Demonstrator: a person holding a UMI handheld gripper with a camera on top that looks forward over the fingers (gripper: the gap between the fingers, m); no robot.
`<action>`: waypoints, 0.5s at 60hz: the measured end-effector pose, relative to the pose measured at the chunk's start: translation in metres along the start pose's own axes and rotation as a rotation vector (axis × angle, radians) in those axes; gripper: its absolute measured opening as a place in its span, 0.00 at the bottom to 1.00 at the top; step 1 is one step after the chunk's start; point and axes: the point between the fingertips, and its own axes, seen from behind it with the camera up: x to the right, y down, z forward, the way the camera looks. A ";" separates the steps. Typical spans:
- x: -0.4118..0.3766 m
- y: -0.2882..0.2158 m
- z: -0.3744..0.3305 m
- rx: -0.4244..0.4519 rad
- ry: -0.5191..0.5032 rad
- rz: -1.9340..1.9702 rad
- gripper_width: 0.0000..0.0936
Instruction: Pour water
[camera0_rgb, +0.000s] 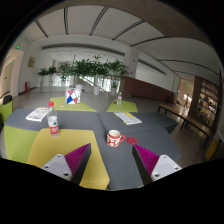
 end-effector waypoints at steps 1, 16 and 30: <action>-0.001 0.001 -0.003 -0.002 0.002 -0.003 0.91; -0.026 0.033 0.001 -0.027 -0.014 -0.038 0.91; -0.136 0.052 0.022 -0.020 -0.151 -0.045 0.92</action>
